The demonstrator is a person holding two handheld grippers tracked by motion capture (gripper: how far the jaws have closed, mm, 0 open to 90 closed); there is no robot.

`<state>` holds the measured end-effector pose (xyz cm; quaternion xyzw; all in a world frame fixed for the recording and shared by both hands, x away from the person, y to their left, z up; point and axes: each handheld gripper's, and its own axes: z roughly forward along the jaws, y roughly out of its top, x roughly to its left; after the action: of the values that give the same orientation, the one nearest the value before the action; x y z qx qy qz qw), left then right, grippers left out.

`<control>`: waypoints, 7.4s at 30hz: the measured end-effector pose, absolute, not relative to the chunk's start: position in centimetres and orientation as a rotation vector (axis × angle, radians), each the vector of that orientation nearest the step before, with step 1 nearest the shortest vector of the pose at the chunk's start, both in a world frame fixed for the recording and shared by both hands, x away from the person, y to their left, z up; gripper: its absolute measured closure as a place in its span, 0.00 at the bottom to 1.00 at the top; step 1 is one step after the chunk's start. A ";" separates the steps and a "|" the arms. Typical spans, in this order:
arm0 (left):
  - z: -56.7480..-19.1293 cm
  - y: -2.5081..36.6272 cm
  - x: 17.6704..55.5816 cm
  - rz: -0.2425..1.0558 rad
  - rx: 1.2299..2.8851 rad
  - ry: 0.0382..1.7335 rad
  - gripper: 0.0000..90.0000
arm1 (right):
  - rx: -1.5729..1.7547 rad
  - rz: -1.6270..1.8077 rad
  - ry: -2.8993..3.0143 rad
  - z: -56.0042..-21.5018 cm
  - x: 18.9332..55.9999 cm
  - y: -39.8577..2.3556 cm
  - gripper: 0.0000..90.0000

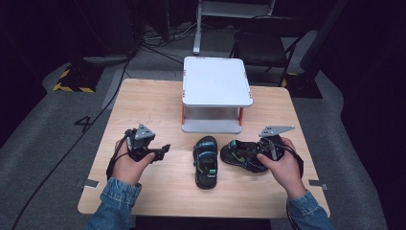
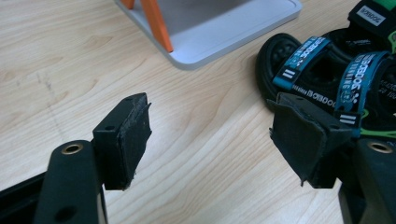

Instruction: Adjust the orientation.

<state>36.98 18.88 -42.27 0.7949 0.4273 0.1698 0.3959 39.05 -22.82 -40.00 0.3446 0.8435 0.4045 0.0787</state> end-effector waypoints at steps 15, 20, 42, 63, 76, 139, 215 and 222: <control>-42.7 20.8 35.7 0.436 1.985 1.155 0.32 | 1.040 1.199 2.523 -41.3 41.1 -20.7 0.98; -42.3 20.2 36.6 0.431 1.984 1.126 0.32 | 1.036 1.206 2.546 -39.5 39.1 -22.6 0.98; -42.2 15.5 40.8 0.360 2.030 0.999 0.32 | 1.300 0.667 2.852 -39.1 32.5 -28.9 0.96; -42.9 17.8 39.4 0.379 2.013 1.074 0.32 | 0.908 0.606 2.694 -41.5 36.6 -26.4 0.81; -43.0 19.2 38.7 0.395 2.000 1.113 0.32 | 0.776 0.895 2.520 -43.3 39.5 -21.1 0.82; -43.9 22.6 35.7 0.424 1.968 1.233 0.32 | 1.394 1.236 2.689 -43.8 39.2 -16.6 0.56; -44.3 21.2 37.7 0.366 1.983 1.172 0.31 | 1.186 1.273 2.024 -41.9 46.0 -15.6 0.45; -43.9 20.4 38.1 0.359 1.997 1.142 0.31 | 1.182 1.359 2.068 -40.5 42.7 -21.0 0.40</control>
<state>38.15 20.37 -43.87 0.7877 0.4504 0.1416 0.3957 42.73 -20.97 -40.51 0.4225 0.7391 0.4857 0.1983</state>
